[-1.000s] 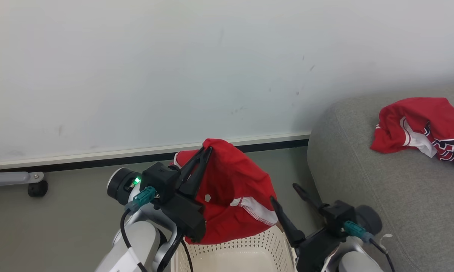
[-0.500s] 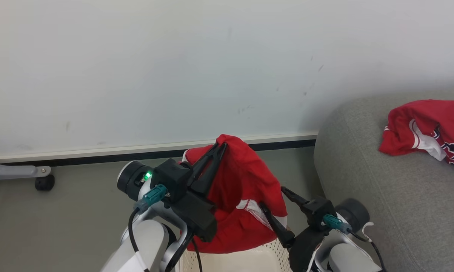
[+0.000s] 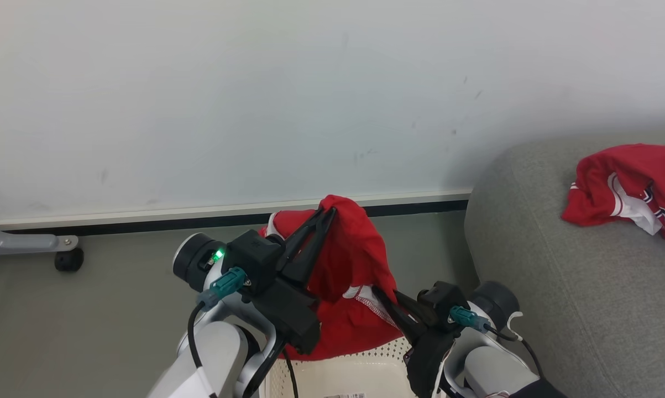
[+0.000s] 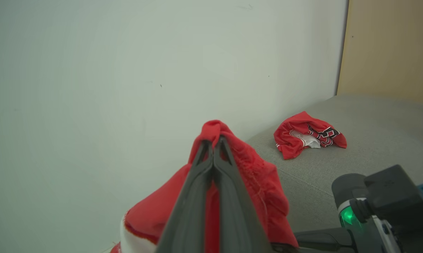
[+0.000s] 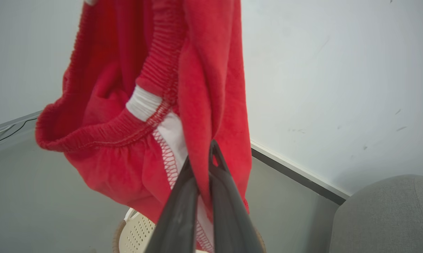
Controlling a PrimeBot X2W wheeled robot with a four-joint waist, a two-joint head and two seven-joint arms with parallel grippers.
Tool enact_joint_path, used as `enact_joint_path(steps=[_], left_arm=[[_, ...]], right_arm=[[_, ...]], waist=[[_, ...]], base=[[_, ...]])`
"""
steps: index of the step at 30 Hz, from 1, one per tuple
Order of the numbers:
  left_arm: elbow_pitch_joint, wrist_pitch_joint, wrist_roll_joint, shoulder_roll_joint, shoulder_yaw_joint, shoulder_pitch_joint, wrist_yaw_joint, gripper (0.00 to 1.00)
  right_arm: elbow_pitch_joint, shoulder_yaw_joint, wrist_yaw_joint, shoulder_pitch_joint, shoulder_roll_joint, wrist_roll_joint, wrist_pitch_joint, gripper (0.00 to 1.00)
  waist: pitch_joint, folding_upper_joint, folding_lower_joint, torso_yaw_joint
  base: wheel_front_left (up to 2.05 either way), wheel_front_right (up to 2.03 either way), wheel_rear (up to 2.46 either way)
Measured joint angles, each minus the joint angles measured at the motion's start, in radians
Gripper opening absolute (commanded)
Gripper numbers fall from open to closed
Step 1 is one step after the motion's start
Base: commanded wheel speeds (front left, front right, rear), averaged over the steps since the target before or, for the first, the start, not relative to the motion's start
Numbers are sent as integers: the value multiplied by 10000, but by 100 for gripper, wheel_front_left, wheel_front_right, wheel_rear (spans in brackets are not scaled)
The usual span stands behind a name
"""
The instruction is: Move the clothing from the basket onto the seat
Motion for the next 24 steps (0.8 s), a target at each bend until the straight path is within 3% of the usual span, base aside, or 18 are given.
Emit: enact_joint_path(steps=[10, 11, 12, 13, 14, 24], left_arm=[[73, 82, -343, 111, 355, 496, 253, 3], [79, 79, -360, 125, 389, 563, 265, 40], [105, 71, -370, 142, 407, 630, 288, 53], [119, 69, -389, 148, 426, 686, 339, 96], [128, 52, -420, 150, 451, 758, 339, 100], [153, -194, -512, 286, 558, 1321, 382, 100]], right_arm=[[63, -291, 0, -219, -115, 696, -169, 0], [58, -372, 0, -246, -180, 748, -174, 0], [36, -476, 0, -299, -263, 775, -178, 0], [2, -583, 0, -360, -336, 828, -186, 0], [-40, -709, 0, -406, -408, 874, -228, 0], [-694, -1618, -59, -684, -1181, 1091, -255, 0]], waist=[[68, 0, 0, -417], [74, 0, 0, -471], [79, 0, 0, -528], [84, 0, 0, -585], [88, 0, 0, -644], [110, 0, 0, -1262]], base=[[0, 0, 0], [0, 0, 0], [0, 0, 0], [0, 0, 0], [0, 0, 0], [0, 0, 0]])
